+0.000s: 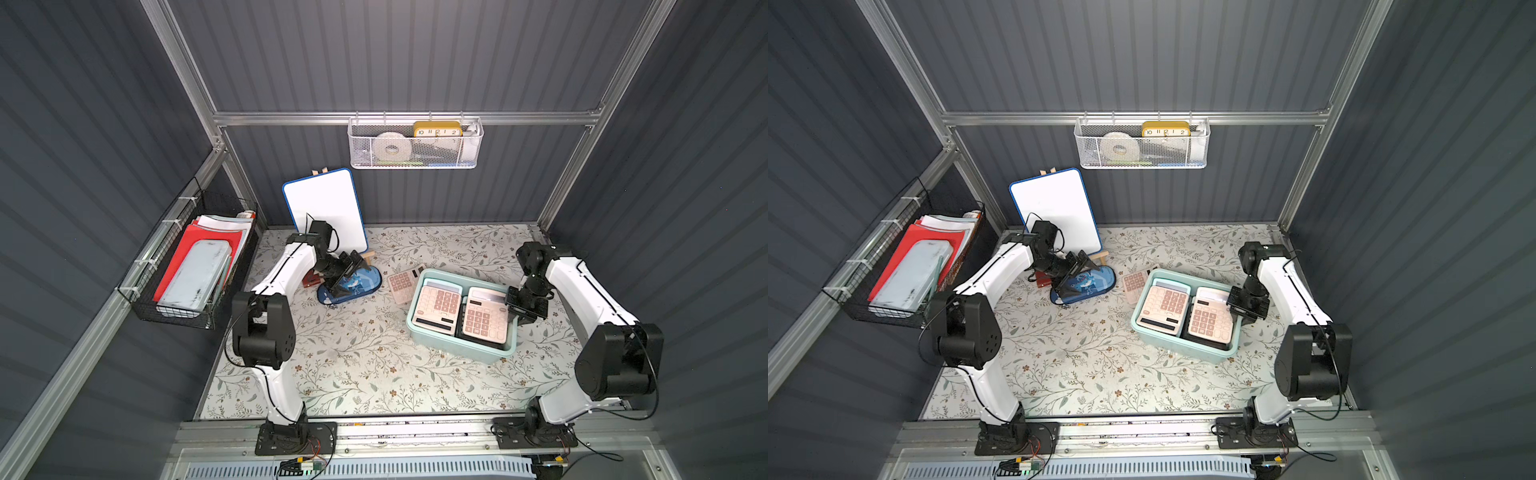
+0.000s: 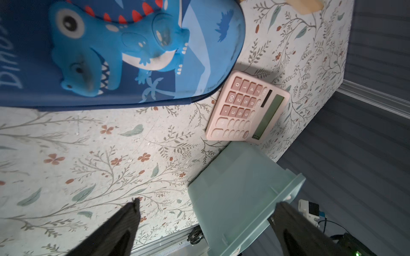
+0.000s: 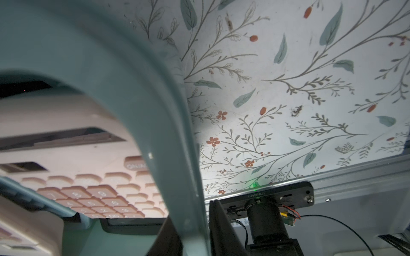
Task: Put the calculator in the storage box
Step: Adjust the storage box at the center of the board, then pick up the calculator at the center of the board.
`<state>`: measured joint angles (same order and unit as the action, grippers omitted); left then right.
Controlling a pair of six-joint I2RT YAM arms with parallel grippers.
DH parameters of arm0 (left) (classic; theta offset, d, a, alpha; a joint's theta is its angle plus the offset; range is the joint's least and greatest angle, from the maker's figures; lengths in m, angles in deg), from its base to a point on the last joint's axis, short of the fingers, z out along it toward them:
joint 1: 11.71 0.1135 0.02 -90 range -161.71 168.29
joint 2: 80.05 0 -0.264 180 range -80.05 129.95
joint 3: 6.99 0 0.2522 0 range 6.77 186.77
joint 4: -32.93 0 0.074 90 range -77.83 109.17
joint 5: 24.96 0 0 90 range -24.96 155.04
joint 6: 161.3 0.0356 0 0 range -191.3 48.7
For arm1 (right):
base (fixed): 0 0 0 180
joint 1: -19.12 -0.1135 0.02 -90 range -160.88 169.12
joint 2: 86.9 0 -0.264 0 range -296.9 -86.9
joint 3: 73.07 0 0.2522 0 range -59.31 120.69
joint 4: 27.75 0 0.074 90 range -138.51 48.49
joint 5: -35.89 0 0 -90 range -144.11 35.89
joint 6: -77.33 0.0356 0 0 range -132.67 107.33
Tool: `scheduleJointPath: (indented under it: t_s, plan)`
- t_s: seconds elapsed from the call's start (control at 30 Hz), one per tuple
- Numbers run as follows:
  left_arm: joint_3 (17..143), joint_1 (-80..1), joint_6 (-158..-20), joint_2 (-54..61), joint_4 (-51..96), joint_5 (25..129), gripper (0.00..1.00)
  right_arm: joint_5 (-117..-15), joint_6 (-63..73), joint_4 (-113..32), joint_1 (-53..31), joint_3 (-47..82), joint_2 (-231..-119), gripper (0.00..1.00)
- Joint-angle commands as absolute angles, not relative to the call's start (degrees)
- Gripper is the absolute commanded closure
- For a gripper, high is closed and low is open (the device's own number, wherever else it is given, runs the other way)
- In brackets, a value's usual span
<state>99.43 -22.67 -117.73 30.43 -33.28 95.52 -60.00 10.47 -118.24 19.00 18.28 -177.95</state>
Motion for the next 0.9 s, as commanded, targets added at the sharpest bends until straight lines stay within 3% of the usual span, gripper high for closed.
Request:
scheduleJointPath:
  t_s: [0.0, 0.37, 0.63, 0.87]
  plan:
    - [102.6, -25.7, -121.8, 34.2, -29.7, 99.2, 0.01, -57.4, 11.6, -118.7, 19.5, 19.9, -179.1, 0.75]
    - [97.4, -33.5, -135.5, 39.7, -15.9, 100.8, 0.01, -59.7, 10.8, -120.4, 21.4, 21.9, -178.9, 0.71]
    - [90.7, -36.3, -141.5, 40.5, -5.6, 95.8, 0.01, -62.1, 9.4, -121.6, 21.9, 24.0, -178.8, 0.68]
    - [94.5, -37.3, -141.6, 45.6, -2.6, 93.7, 0.01, -64.9, 9.2, -121.8, 21.9, 26.5, -176.6, 0.63]
